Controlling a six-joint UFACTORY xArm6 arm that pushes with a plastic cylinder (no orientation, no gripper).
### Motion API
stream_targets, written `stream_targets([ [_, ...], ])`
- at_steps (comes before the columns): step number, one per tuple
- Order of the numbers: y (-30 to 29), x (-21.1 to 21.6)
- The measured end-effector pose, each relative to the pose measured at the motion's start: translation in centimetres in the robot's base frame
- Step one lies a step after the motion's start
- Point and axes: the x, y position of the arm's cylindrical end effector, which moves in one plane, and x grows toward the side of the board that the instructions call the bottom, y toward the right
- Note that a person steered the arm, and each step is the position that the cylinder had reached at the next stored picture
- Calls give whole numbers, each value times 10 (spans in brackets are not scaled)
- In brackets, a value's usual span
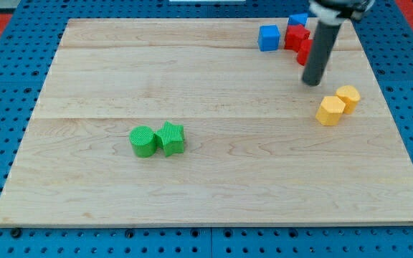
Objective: Separate the group of blocks
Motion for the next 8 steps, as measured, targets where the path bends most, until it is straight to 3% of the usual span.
stream_targets([
  [1,67,-35],
  [4,25,-155],
  [6,-159,-140],
  [7,-112,-145],
  [8,-9,-139],
])
